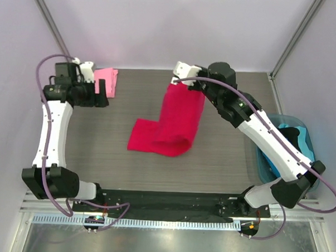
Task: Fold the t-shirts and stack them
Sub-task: Flatten the tshirt out
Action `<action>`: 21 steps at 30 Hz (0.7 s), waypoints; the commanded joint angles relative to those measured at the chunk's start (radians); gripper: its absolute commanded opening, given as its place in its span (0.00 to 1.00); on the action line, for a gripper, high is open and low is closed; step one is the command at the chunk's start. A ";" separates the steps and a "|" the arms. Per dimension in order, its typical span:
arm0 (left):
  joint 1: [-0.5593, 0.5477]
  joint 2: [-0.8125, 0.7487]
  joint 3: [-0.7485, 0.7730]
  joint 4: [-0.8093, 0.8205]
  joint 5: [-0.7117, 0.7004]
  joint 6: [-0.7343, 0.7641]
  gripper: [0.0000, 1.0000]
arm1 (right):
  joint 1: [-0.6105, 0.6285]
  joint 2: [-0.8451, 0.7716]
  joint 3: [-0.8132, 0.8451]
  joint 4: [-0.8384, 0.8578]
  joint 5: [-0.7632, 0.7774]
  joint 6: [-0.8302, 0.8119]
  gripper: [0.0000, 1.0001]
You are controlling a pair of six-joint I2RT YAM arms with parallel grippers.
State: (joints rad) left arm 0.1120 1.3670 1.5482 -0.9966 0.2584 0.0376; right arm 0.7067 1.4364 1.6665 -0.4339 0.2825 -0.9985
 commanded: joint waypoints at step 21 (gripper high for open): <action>-0.268 0.713 0.156 0.067 0.045 0.018 0.54 | -0.193 -0.159 -0.553 0.023 0.040 0.109 0.01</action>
State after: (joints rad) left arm -0.1463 2.0735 1.6592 -0.9047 0.2840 0.0360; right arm 0.5255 1.3144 1.1294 -0.4492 0.3161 -0.9062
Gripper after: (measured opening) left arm 0.537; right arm 0.026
